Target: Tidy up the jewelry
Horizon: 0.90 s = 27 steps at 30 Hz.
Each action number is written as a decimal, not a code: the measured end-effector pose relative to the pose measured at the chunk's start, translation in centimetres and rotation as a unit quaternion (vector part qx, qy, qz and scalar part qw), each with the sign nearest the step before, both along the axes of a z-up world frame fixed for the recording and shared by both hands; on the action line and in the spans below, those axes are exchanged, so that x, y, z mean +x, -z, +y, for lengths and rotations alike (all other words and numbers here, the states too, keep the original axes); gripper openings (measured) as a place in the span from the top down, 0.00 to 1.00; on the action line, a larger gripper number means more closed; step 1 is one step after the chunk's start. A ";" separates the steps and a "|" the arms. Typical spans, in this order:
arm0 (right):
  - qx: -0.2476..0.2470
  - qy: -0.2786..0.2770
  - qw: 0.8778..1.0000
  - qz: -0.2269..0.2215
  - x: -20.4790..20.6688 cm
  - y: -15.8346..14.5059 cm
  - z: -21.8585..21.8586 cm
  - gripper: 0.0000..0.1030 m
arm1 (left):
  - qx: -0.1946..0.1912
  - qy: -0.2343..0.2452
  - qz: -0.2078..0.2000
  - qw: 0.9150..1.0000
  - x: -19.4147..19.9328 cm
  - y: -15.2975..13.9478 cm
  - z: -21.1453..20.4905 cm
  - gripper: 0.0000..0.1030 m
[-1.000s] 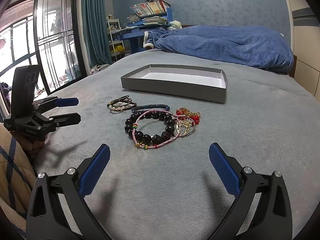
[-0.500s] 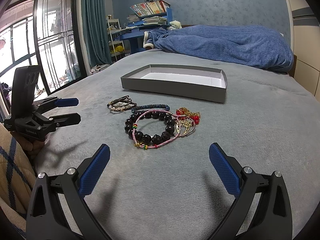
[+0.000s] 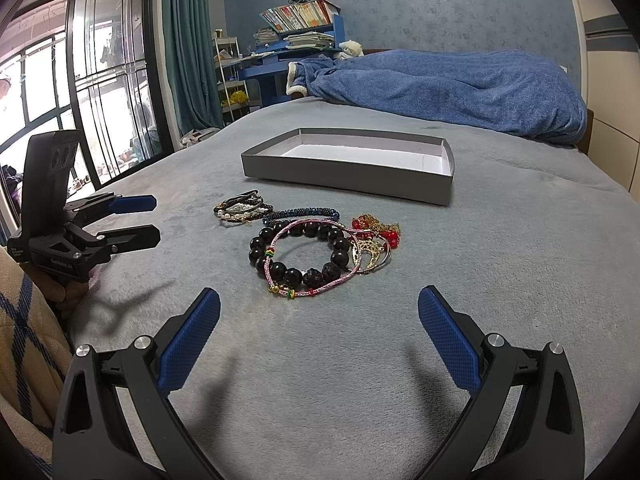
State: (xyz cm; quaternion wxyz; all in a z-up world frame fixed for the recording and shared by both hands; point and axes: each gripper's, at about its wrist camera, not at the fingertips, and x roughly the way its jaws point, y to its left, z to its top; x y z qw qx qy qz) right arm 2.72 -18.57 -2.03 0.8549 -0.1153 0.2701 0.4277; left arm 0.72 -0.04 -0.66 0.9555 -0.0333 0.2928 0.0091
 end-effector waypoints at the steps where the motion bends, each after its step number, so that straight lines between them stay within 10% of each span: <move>1: 0.000 0.000 1.000 0.001 0.0 0.0 0.0 0.05 | -0.001 0.001 0.001 1.000 0.1 0.1 0.0 0.04; 27: 0.000 0.021 0.999 0.042 1.3 0.2 -0.5 0.05 | -0.004 0.004 0.018 1.000 0.6 -0.3 0.3 0.07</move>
